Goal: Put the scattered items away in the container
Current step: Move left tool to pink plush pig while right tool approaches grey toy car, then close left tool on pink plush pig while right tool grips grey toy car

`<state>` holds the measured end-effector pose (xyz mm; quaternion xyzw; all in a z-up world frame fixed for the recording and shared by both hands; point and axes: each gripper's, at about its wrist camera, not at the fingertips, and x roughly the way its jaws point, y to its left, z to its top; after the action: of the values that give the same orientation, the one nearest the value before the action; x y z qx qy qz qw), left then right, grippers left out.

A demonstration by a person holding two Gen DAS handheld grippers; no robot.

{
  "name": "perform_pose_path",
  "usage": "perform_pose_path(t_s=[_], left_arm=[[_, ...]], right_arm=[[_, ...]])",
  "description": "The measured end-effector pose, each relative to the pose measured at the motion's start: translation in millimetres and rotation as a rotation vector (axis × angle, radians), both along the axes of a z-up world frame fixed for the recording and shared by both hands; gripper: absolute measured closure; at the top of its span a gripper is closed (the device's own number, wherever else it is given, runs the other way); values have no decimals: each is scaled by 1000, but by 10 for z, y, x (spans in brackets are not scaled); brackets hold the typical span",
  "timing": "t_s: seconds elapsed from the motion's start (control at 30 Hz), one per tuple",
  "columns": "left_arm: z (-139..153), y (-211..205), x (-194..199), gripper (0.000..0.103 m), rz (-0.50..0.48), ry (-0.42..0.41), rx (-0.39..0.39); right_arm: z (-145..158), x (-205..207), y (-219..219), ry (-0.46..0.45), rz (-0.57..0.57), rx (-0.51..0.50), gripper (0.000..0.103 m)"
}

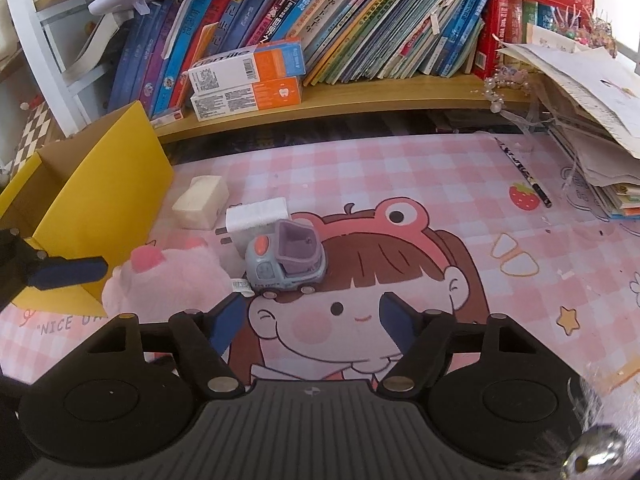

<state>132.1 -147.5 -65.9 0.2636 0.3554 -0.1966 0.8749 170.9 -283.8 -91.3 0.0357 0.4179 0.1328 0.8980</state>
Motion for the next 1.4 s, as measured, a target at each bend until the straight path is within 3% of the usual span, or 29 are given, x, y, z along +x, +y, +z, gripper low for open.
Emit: perform_pose_path(t_s=[0.7,1.13,1.27,1.4], left_arm=[[-222,-79,166,34,-20,-6,91],[-318,-35,264,33,-27,-16,126],[-341,-38,275,33,-33,-25,137],[-334,-25,276,37,-37,-26,135]], right_arm=[[-266,563,286,73,65,7,33],[-360,781,288,125,52,61,33],[-361,781,302,115,62,32,42],[-365,752,279,111,69,31,42]])
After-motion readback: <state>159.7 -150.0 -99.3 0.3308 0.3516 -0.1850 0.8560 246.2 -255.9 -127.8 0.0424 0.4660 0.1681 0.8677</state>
